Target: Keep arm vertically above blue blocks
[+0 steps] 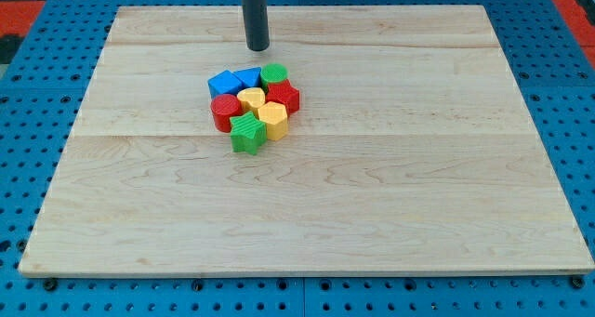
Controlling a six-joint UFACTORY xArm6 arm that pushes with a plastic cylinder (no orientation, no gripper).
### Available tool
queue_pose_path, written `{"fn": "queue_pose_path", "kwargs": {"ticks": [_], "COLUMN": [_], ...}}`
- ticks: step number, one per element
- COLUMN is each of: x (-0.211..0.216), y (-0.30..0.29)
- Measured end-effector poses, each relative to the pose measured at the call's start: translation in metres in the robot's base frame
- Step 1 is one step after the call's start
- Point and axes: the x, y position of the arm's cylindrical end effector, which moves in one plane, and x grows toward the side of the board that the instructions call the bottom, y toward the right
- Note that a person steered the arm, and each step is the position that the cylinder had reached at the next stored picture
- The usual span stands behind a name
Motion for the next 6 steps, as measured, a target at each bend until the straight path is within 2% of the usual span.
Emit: {"fn": "queue_pose_path", "kwargs": {"ticks": [2, 5, 6], "x": [0.0, -0.007, -0.007], "y": [0.014, -0.015, -0.041]}}
